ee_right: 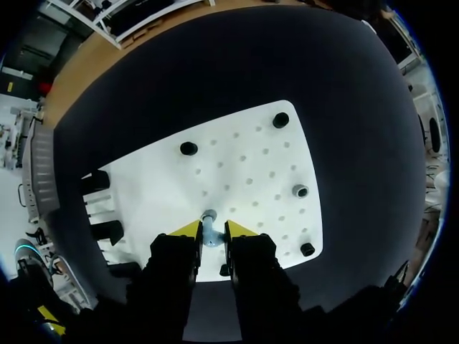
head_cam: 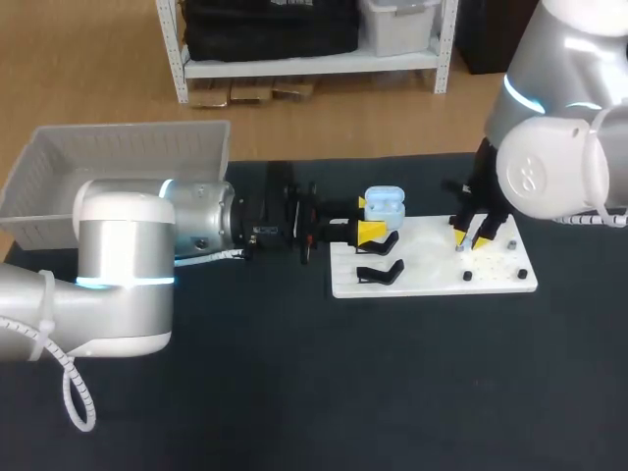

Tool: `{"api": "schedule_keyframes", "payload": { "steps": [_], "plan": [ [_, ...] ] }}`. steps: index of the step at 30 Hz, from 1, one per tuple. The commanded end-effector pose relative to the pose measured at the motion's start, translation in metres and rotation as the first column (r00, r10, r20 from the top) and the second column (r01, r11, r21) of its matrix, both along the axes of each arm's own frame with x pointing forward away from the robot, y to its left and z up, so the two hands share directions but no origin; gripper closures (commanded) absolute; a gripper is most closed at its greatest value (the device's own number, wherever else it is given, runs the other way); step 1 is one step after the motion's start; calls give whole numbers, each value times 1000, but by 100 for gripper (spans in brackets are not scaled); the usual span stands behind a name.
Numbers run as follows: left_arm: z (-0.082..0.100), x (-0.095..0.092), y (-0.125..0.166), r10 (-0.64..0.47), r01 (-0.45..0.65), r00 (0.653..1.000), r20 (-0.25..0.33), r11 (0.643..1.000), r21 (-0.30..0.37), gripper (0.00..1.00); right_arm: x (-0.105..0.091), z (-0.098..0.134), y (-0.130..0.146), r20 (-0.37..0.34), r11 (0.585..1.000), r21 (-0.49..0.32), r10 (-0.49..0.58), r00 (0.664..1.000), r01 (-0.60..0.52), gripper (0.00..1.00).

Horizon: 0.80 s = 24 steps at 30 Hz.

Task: Pick up each earbud case from the left stands, insert the matching earbuds, close the lid, and place the case in the box.

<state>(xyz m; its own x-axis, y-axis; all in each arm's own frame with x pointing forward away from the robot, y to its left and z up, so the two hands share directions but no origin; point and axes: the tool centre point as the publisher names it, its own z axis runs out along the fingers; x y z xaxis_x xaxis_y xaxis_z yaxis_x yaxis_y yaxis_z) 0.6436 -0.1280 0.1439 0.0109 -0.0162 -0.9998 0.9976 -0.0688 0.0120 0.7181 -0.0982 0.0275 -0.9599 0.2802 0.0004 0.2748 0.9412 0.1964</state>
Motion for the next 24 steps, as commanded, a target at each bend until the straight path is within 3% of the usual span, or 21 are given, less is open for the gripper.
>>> {"api": "schedule_keyframes", "payload": {
  "steps": [1,15,20,24],
  "plan": [
    [-1,0,0,2,-2,1000,3,1000,-4,100,-1,1,-1,-6,1000,-1,2,1000,-2,100],
    [-1,0,0,2,-2,1000,3,1000,-4,100,-10,30,-1,15,1000,-21,5,1000,-5,100],
    [-1,0,0,2,-2,1000,3,1000,-4,100,-18,54,-3,29,999,-47,16,999,-15,100],
    [-1,0,0,2,-2,1000,3,1000,-4,100,-26,86,-4,26,998,-56,20,999,-19,100]
  ]
}}
